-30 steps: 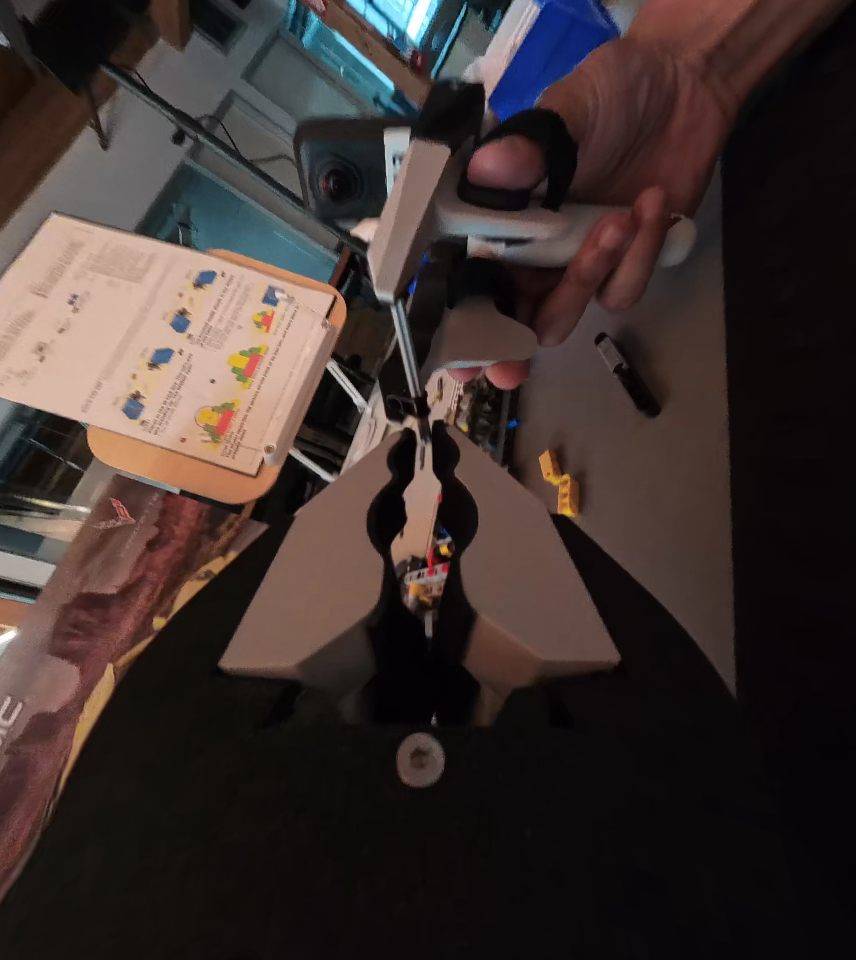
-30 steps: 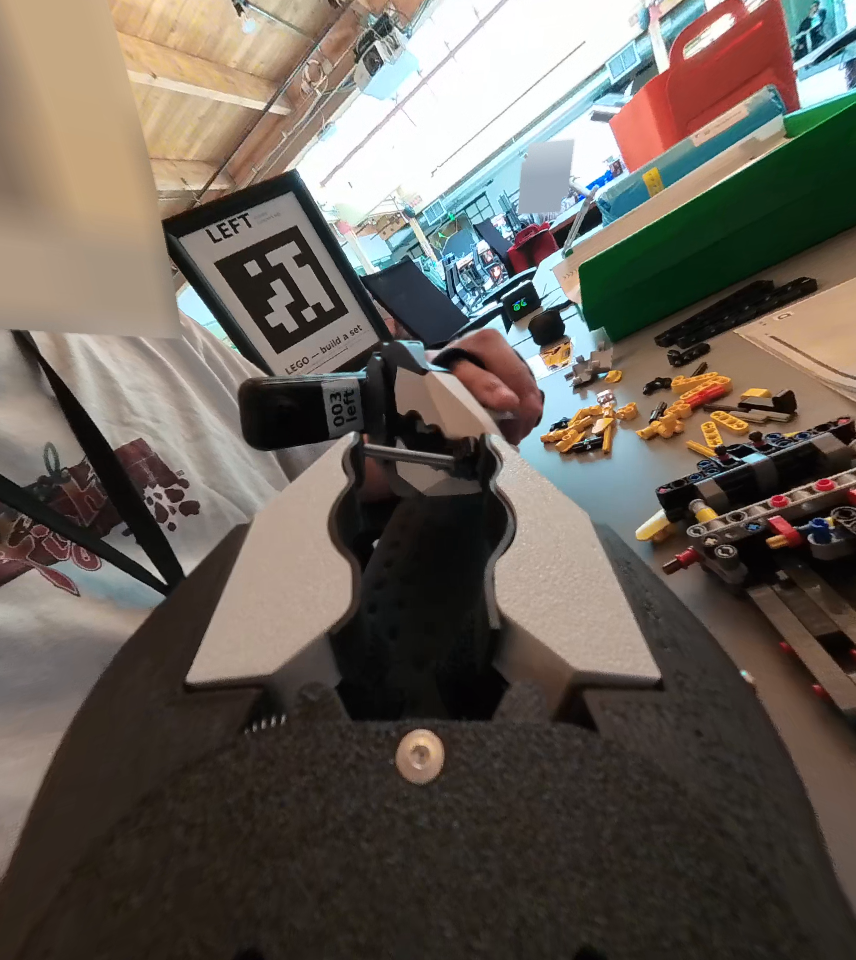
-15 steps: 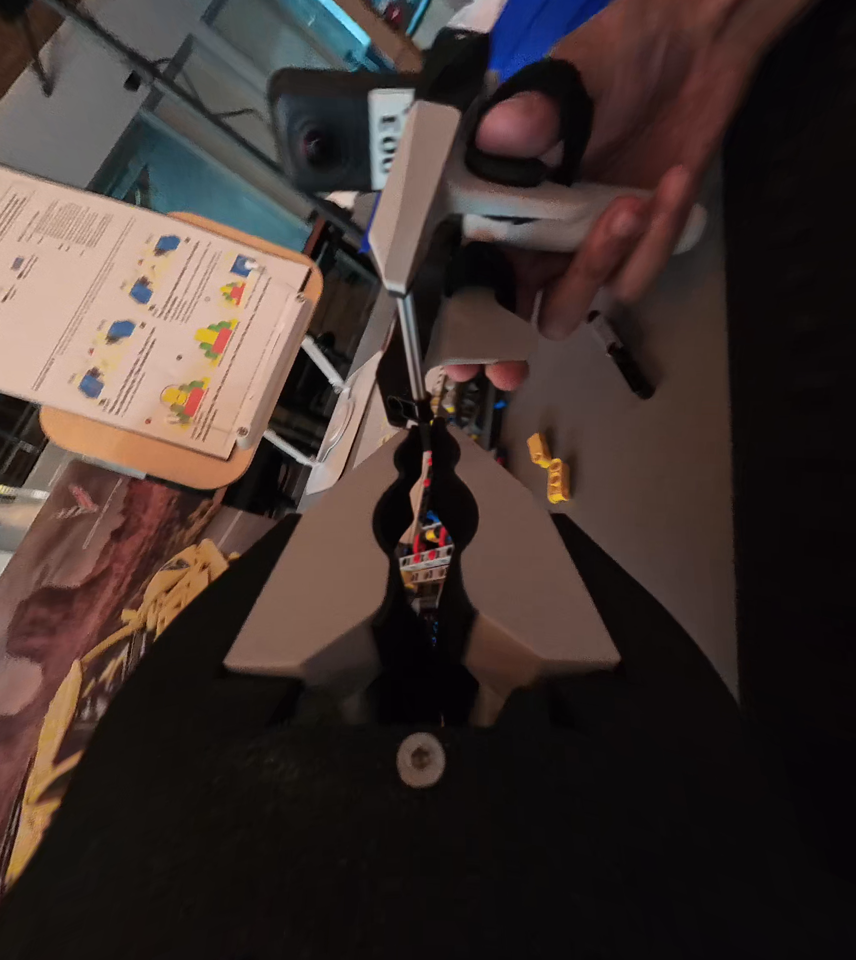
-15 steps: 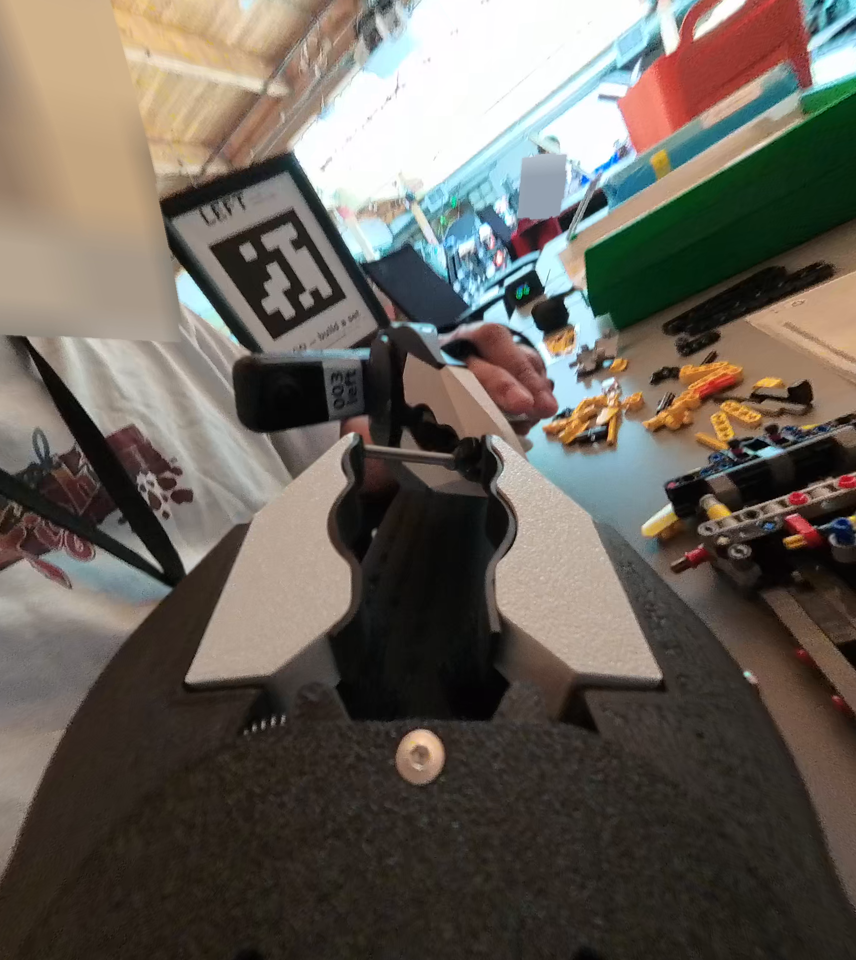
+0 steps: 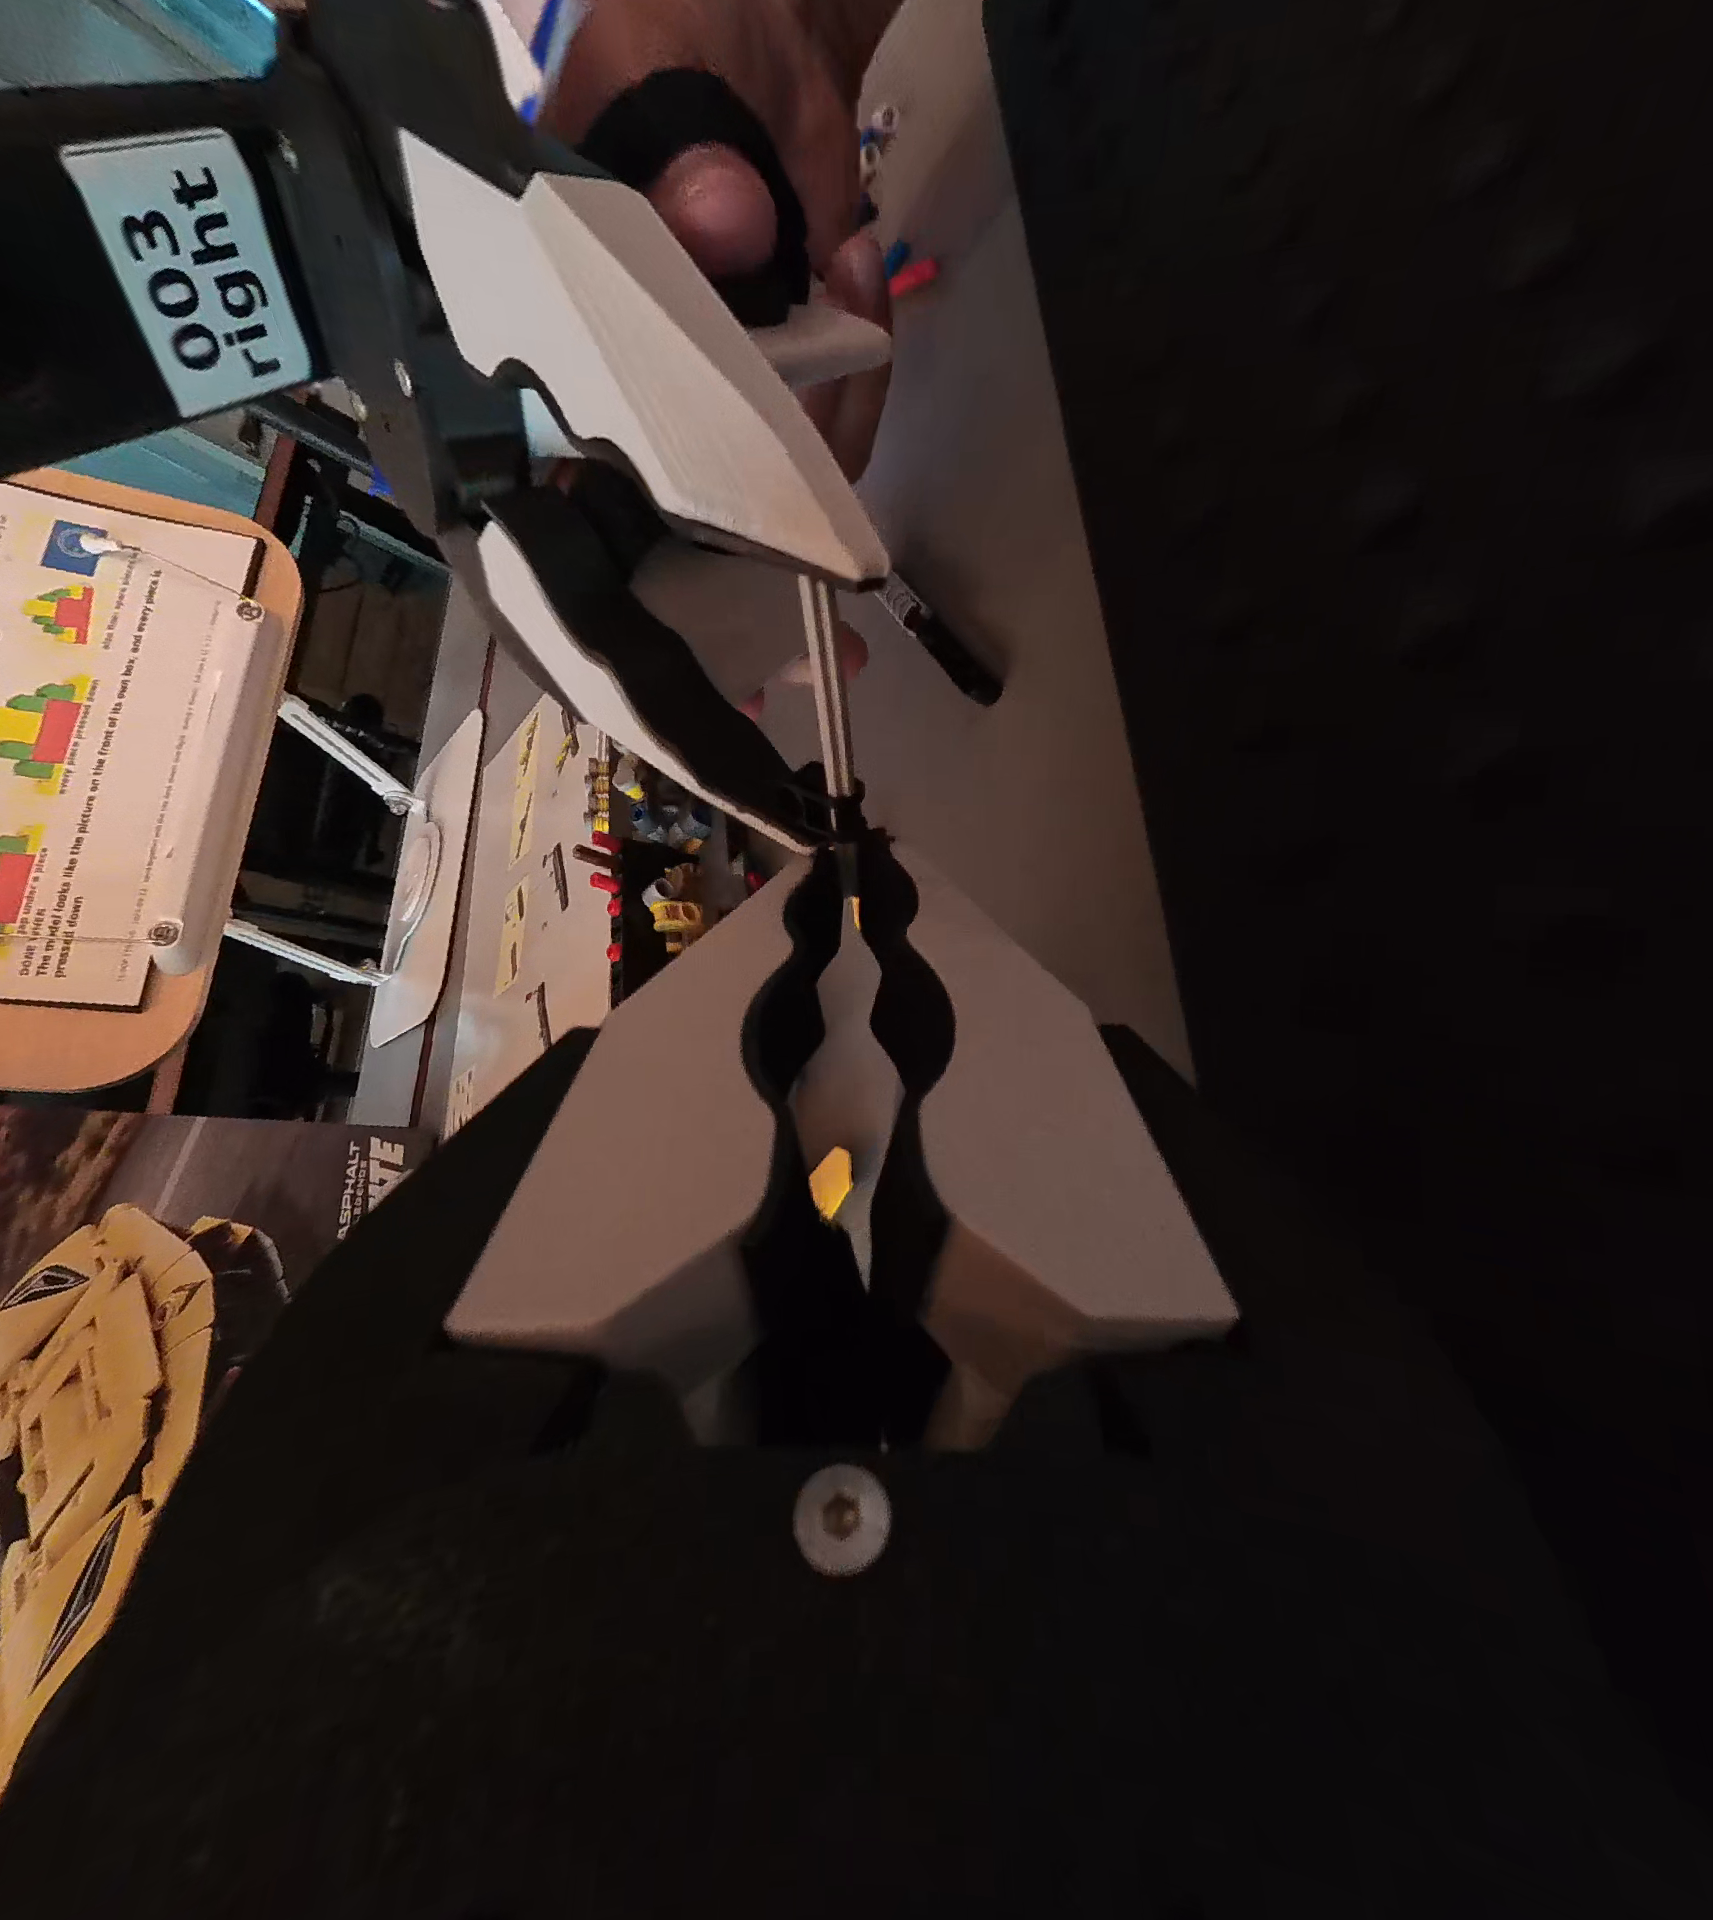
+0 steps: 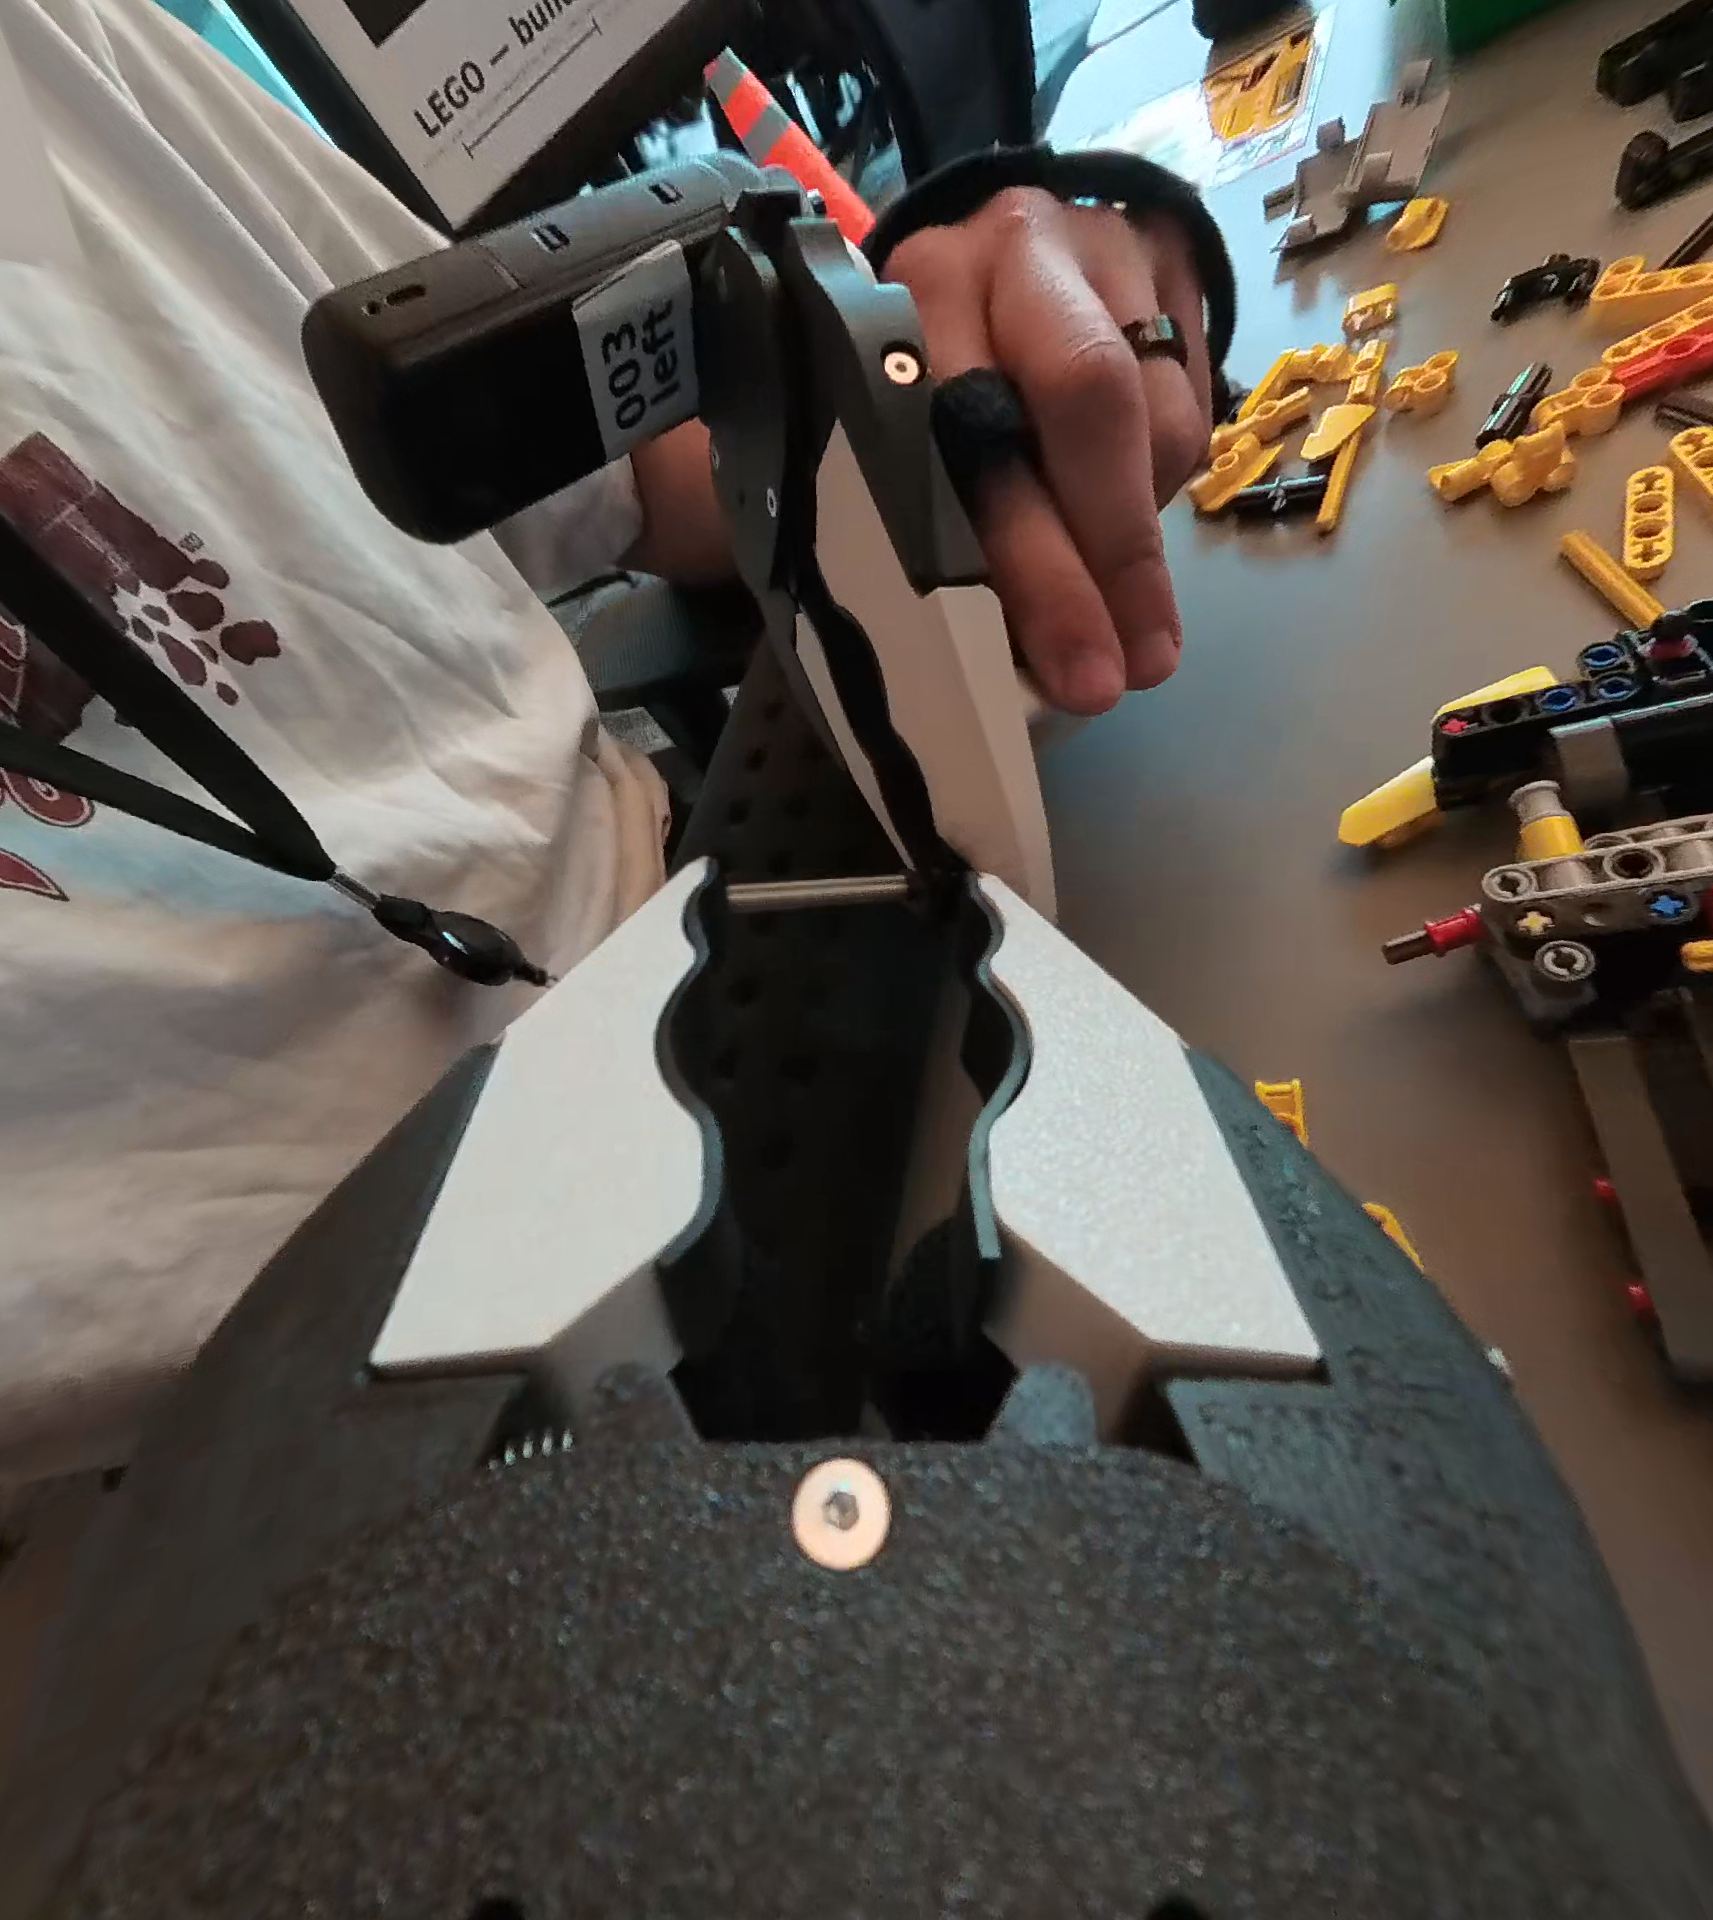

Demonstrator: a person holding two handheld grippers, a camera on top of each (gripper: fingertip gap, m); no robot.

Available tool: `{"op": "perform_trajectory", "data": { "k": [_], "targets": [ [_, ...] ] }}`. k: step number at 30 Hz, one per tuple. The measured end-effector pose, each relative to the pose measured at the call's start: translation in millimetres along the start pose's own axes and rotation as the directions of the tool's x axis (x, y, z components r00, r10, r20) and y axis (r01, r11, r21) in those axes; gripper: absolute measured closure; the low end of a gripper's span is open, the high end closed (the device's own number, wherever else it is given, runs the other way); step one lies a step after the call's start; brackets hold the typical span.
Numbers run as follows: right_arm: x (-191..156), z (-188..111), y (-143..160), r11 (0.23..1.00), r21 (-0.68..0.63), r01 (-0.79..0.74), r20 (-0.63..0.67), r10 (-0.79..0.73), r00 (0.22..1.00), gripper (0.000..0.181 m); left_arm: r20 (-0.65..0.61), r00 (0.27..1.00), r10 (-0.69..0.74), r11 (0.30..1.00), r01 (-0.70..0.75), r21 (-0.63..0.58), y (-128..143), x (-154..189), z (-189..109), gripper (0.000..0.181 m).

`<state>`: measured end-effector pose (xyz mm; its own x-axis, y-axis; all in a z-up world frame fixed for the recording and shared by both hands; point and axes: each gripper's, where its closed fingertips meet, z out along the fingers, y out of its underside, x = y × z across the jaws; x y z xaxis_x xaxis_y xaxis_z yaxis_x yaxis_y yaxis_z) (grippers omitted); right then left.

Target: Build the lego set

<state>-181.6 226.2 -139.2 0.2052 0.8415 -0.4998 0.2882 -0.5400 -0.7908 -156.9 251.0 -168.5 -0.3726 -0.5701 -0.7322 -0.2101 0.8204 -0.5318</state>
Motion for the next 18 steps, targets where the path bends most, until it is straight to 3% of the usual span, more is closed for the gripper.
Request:
{"op": "perform_trajectory", "data": {
  "k": [18],
  "targets": [
    [10.7, 1.6, 1.0, 0.994, 0.046, 0.101, -0.076, -0.097, 0.992, 0.139, 0.015, 1.000, 0.027, 0.997, -0.025, -0.073, 8.5, -1.7, 2.7, 0.179]
  ]
}}
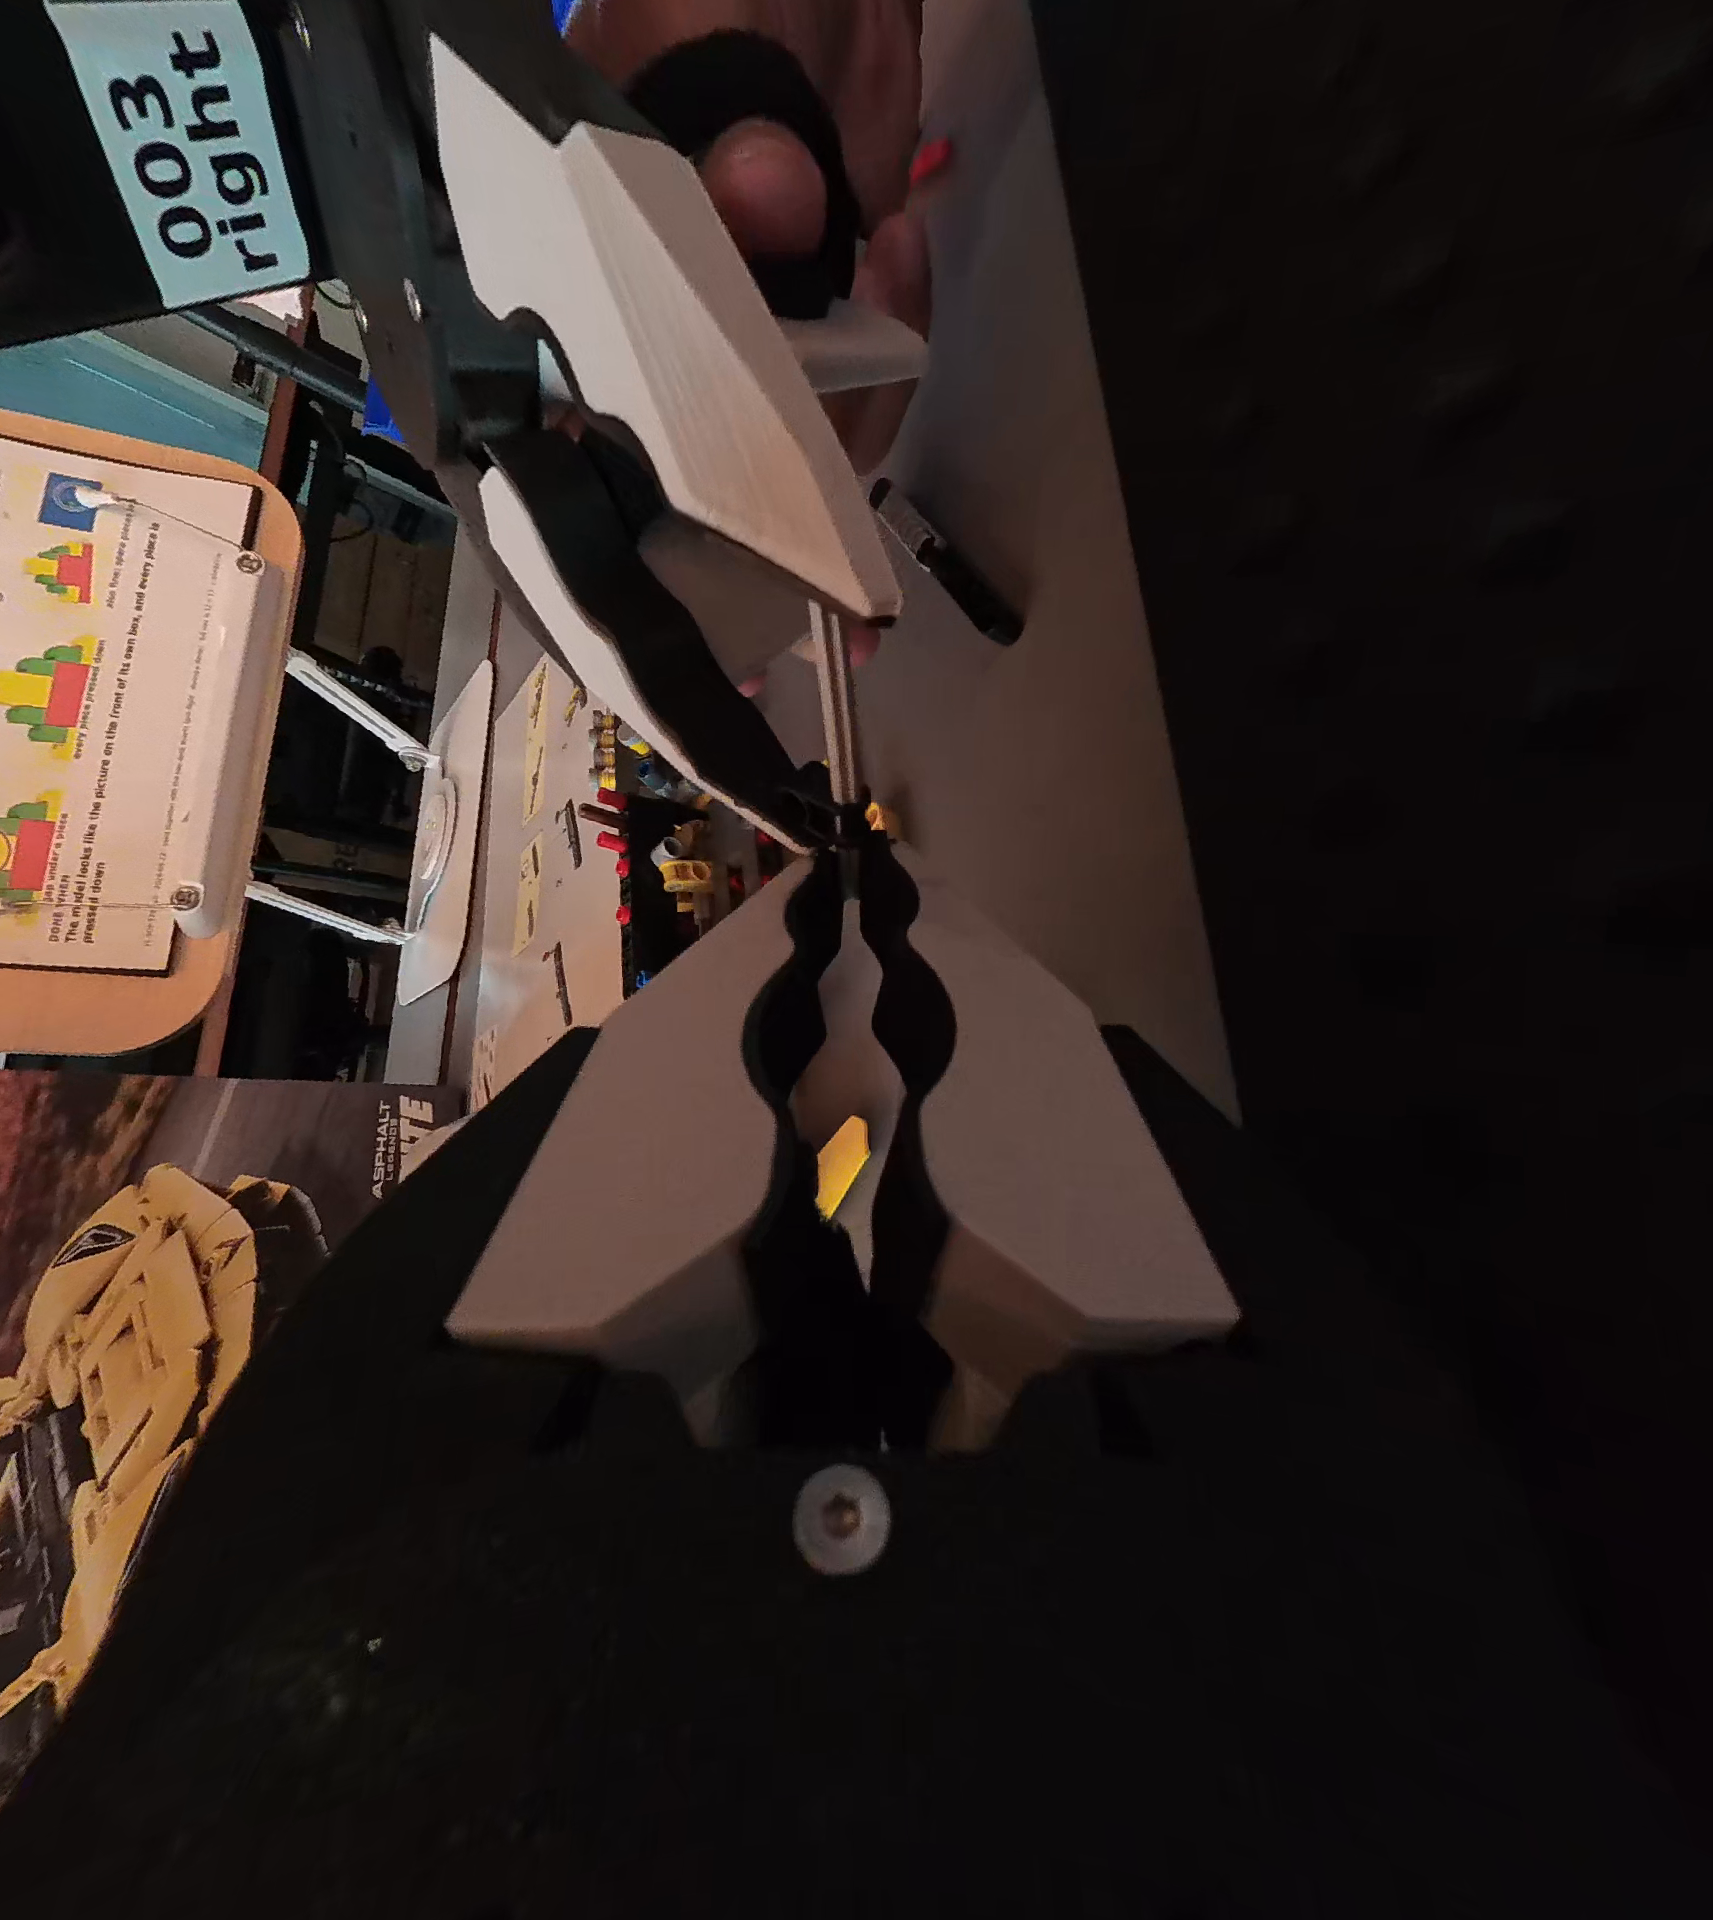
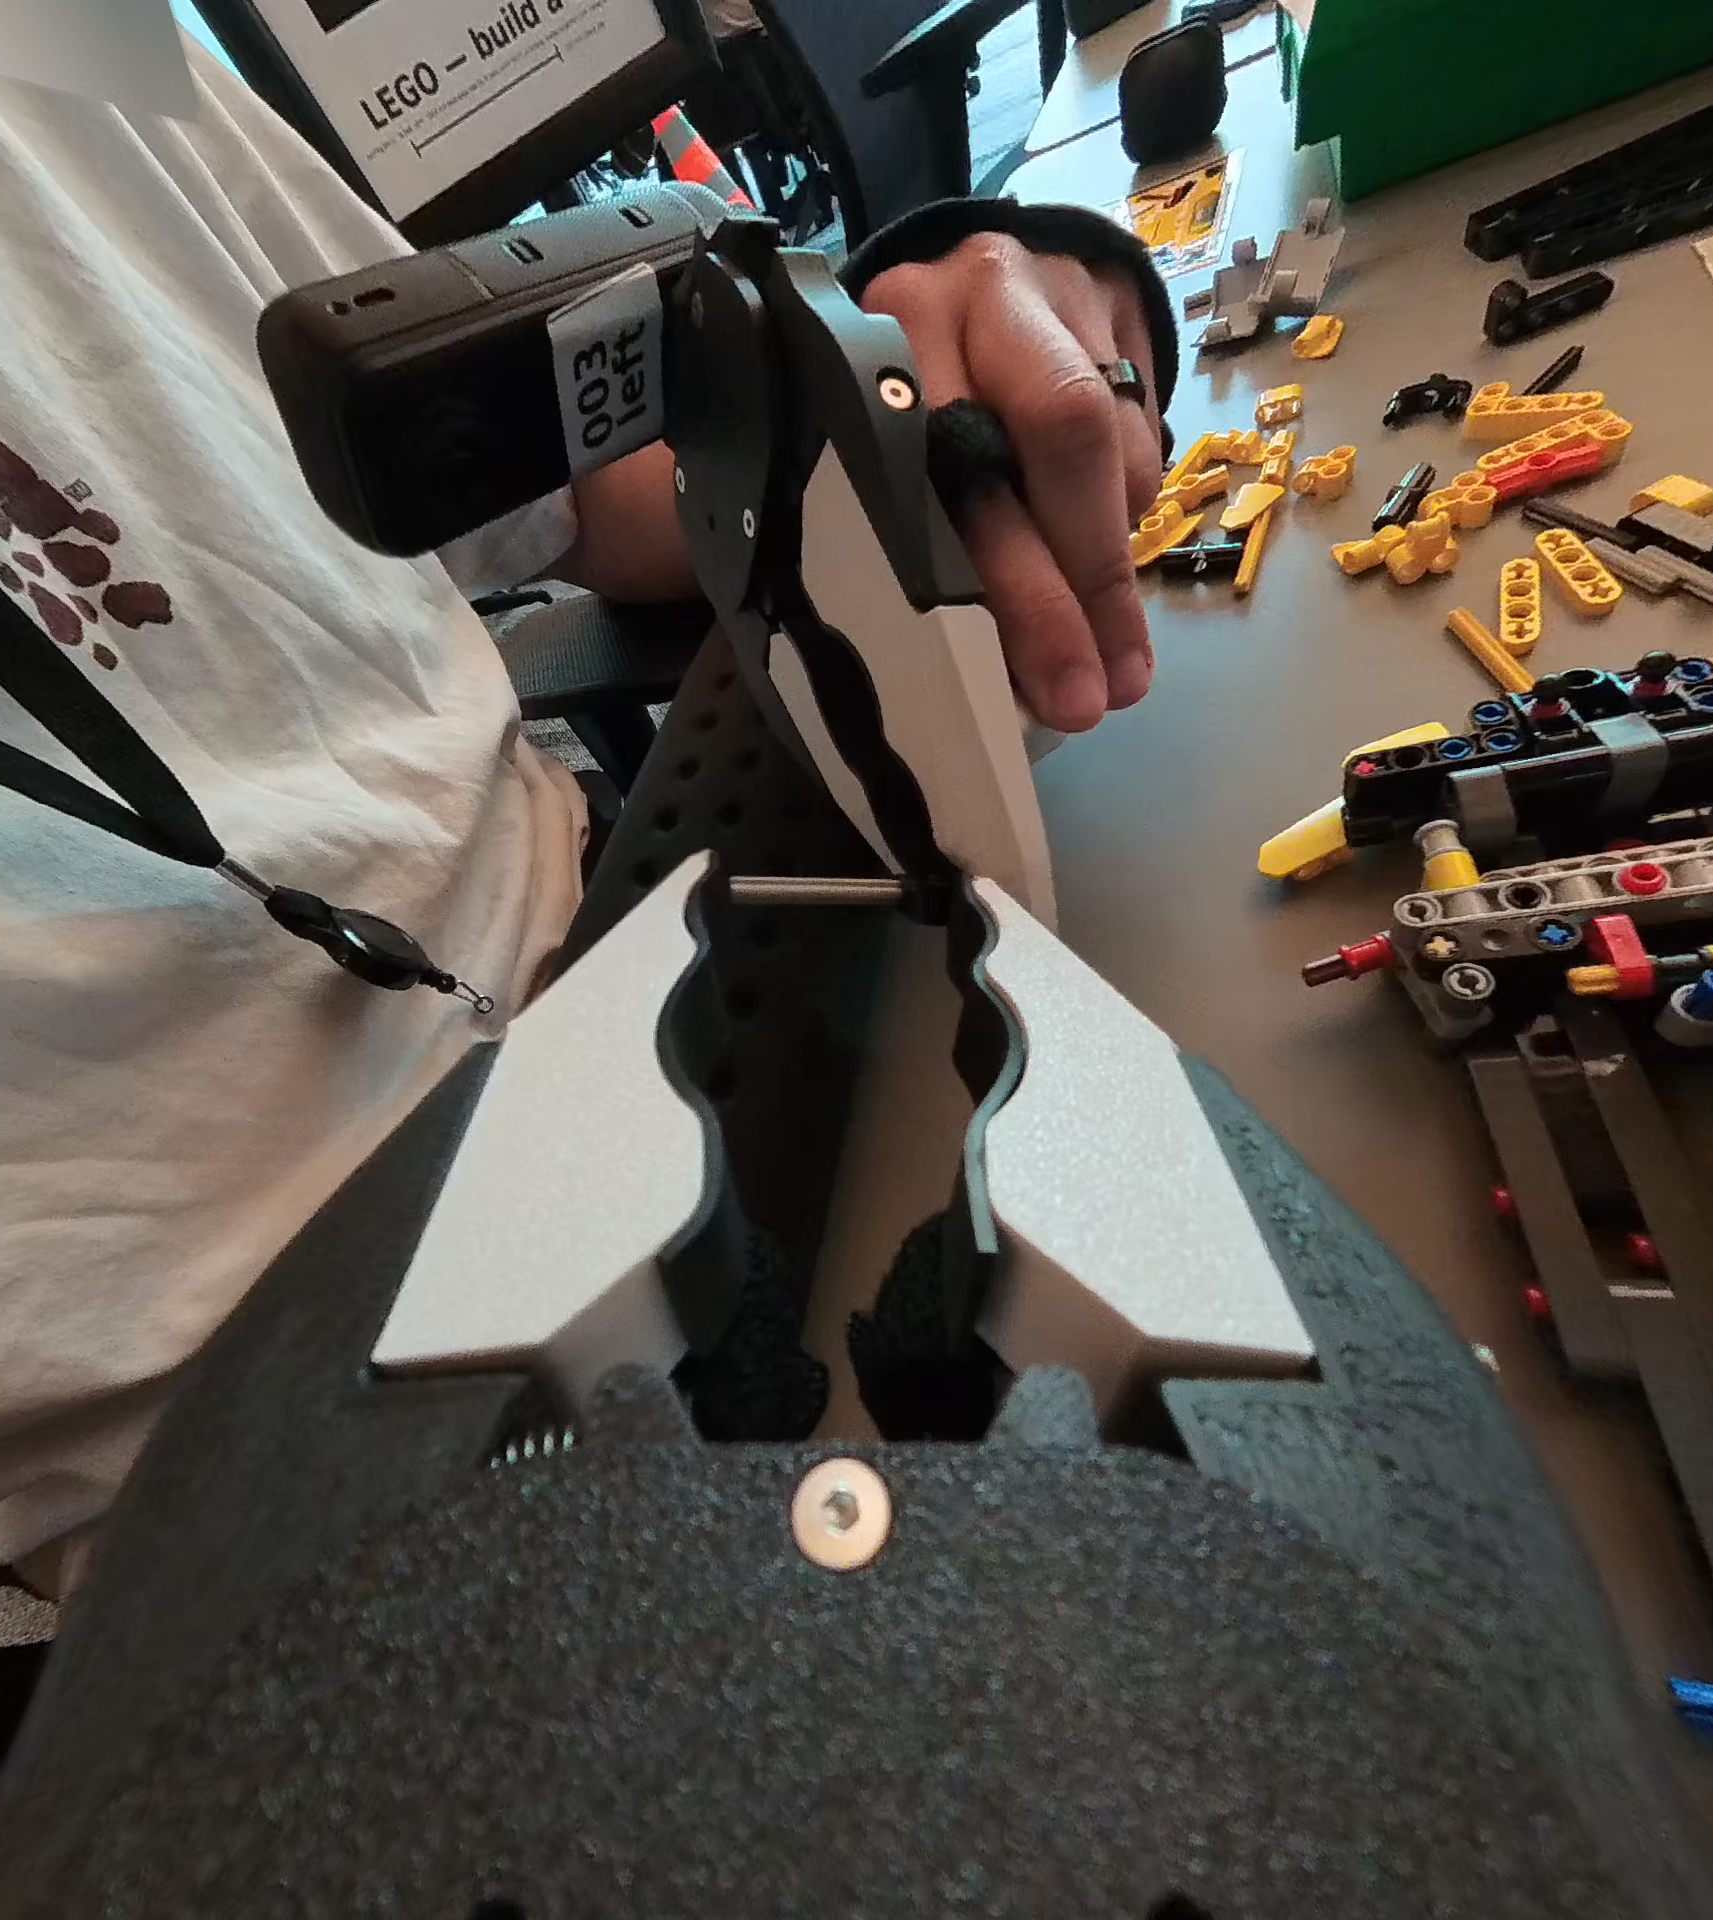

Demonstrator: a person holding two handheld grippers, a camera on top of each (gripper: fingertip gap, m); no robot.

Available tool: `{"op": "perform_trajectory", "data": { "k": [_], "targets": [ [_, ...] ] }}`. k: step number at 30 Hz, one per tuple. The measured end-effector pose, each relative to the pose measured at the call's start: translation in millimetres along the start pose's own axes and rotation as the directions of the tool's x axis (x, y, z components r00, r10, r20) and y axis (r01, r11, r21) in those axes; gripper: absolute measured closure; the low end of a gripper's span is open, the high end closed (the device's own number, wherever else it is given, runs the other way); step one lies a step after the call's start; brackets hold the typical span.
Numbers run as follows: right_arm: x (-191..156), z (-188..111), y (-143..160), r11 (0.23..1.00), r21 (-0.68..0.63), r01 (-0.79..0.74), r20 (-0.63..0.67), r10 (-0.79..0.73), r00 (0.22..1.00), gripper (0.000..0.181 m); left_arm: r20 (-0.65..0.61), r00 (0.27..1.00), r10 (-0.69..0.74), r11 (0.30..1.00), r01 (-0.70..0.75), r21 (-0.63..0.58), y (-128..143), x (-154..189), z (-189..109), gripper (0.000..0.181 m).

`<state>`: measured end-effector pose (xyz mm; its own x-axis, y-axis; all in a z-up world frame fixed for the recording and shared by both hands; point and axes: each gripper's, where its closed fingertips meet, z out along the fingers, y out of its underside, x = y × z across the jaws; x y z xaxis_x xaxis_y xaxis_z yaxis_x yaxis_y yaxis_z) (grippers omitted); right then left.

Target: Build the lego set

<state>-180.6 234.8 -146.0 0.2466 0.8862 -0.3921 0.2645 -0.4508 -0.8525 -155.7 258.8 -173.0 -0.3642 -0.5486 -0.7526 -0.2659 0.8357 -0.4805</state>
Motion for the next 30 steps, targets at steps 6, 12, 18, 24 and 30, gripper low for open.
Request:
{"op": "perform_trajectory", "data": {
  "k": [6, 12, 18, 24, 30],
  "targets": [
    [0, -1, -2, 1.000, 0.011, 0.003, 0.000, -0.003, 1.000, 0.140, 0.006, 1.000, -0.002, 1.000, 0.002, -0.004, -1, -1, 0, 0.179],
    [6, -10, -11, 0.997, 0.073, 0.008, -0.022, -0.006, 1.000, 0.160, -0.002, 1.000, -0.013, 0.999, 0.013, -0.044, 5, 0, 2, 0.177],
    [9, -9, -11, 0.996, 0.088, 0.001, -0.034, 0.002, 0.999, 0.160, 0.034, 0.999, -0.008, 0.997, 0.010, -0.071, 11, -6, 1, 0.178],
    [29, -6, -2, 0.999, 0.038, 0.012, -0.195, -0.005, 0.981, 0.148, 0.114, 0.993, -0.026, 0.990, 0.042, -0.135, 26, -21, 1, 0.179],
    [41, -16, -22, 0.992, 0.062, 0.108, -0.449, -0.069, 0.891, 0.153, 0.173, 0.982, -0.070, 0.974, 0.105, -0.201, 42, -33, 0, 0.179]
  ]
}}
